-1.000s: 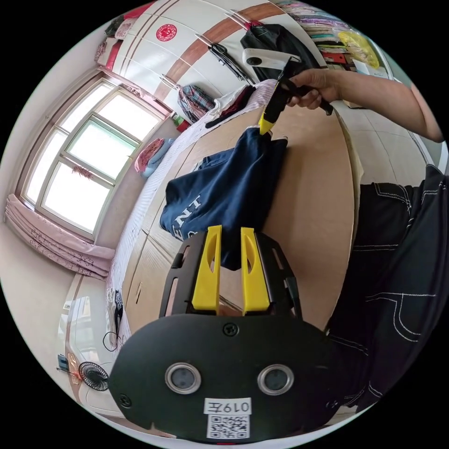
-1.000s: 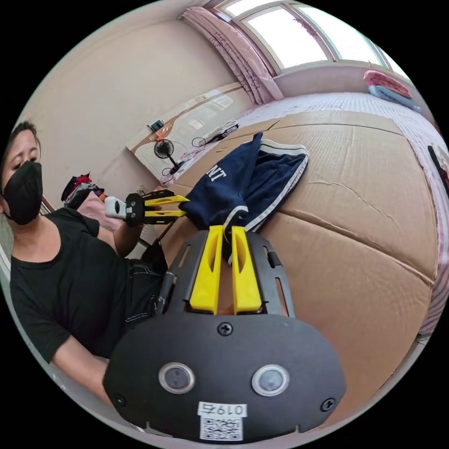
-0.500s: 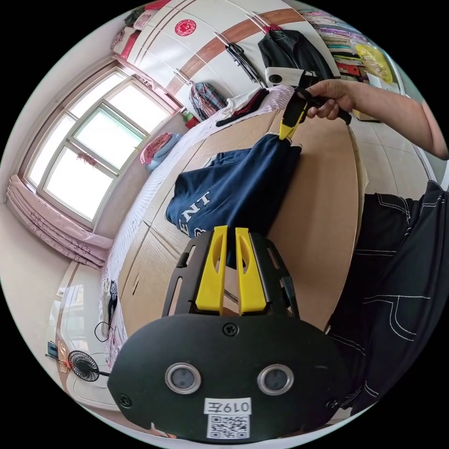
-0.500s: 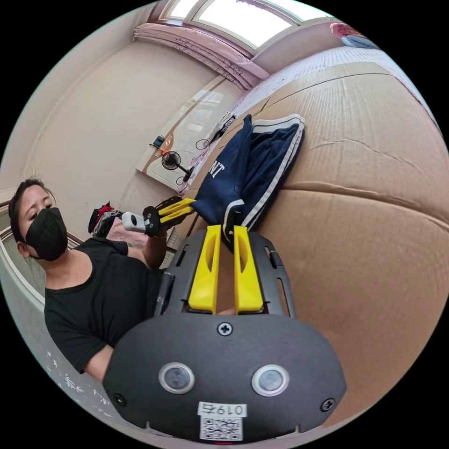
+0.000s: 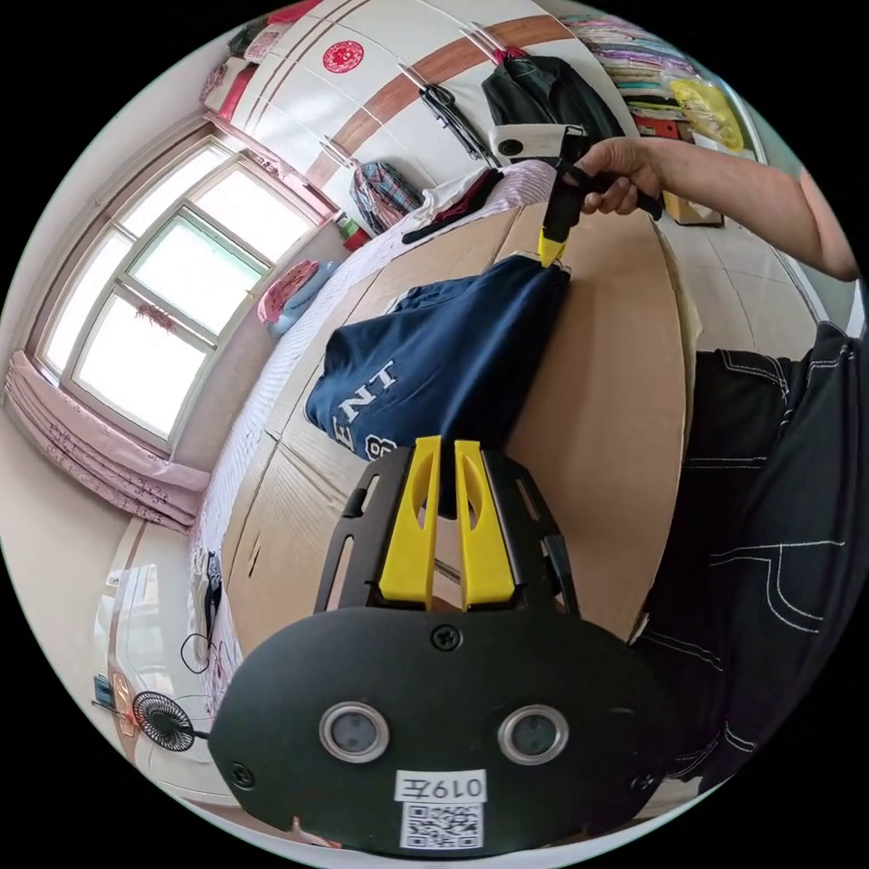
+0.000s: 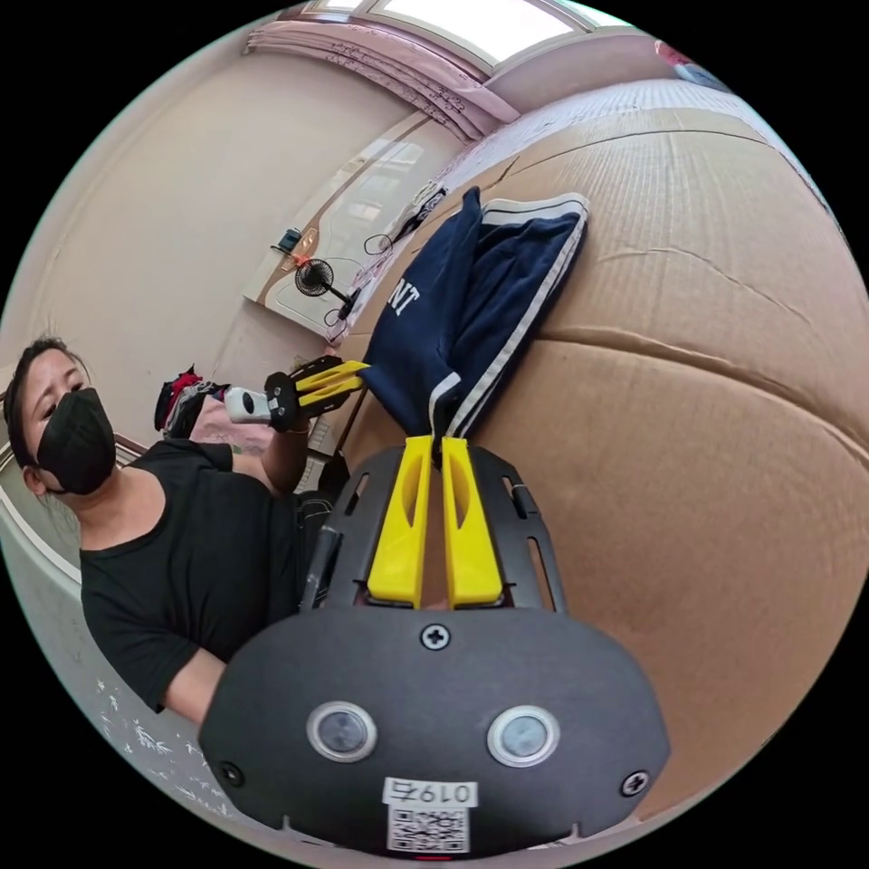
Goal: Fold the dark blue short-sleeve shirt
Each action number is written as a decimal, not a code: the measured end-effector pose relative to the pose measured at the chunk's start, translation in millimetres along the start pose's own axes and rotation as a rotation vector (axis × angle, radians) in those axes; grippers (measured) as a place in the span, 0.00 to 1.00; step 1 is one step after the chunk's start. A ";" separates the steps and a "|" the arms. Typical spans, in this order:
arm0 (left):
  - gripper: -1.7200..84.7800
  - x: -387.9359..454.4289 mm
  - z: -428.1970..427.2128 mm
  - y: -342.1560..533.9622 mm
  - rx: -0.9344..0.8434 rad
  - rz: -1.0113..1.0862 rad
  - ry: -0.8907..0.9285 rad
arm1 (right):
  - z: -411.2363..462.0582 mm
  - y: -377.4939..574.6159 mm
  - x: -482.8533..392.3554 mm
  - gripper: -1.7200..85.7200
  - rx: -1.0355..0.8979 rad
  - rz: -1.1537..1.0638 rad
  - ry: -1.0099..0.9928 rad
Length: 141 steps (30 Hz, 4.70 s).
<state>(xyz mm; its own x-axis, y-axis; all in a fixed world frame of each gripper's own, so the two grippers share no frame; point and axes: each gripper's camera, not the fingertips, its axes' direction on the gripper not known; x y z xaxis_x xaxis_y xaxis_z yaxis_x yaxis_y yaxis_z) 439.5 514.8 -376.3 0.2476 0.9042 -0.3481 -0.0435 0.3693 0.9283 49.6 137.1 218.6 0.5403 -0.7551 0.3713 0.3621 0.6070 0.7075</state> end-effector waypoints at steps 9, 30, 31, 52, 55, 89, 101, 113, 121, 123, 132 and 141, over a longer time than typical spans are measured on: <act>0.05 22.3 4.9 11.4 0.028 0.060 -0.074 | -14.8 -0.4 -7.1 0.10 0.081 -0.002 -0.031; 0.13 85.8 78.1 3.3 -0.227 0.242 -0.398 | -16.8 0.5 16.2 0.02 0.120 0.049 -0.059; 0.13 83.1 82.8 -0.4 -0.239 0.212 -0.393 | -16.5 0.1 16.7 0.02 0.121 0.049 -0.060; 0.04 118.9 152.0 17.4 -0.343 0.410 -0.623 | -17.6 -8.3 17.9 0.05 0.082 0.038 -0.083; 0.04 110.0 153.1 17.7 -0.329 0.360 -0.580 | -19.7 -6.5 10.3 0.09 0.096 0.029 -0.080; 0.03 91.1 188.3 53.5 -0.323 0.459 -0.608 | 3.5 -39.6 -71.3 0.09 -0.031 -0.090 0.094; 0.03 81.9 185.0 66.6 -0.318 0.451 -0.604 | 51.0 -28.7 -98.8 0.04 0.011 0.027 0.148; 0.06 69.2 149.5 86.0 -0.283 0.505 -0.565 | 140.5 29.4 -287.9 0.09 0.271 -0.338 0.576; 0.05 69.8 134.6 105.3 -0.287 0.505 -0.565 | 262.4 22.8 -364.6 0.05 0.220 -0.519 0.682; 0.04 72.4 134.7 107.6 -0.283 0.503 -0.574 | 297.9 20.0 -382.9 0.08 0.154 -0.578 0.815; 0.03 72.6 122.5 119.3 -0.263 0.489 -0.572 | 437.4 43.7 -459.4 0.10 0.062 -0.876 1.318; 0.03 69.3 104.3 124.0 -0.247 0.469 -0.545 | 515.2 44.8 -491.3 0.10 -0.022 -0.901 1.425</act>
<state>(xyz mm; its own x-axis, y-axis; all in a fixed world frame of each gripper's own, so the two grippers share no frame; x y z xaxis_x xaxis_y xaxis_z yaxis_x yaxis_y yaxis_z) 552.3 600.9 -271.7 0.5900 0.7681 0.2487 -0.4614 0.0681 0.8846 -590.9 407.6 377.7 0.3729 -0.0370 -0.9271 0.9193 0.1504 0.3638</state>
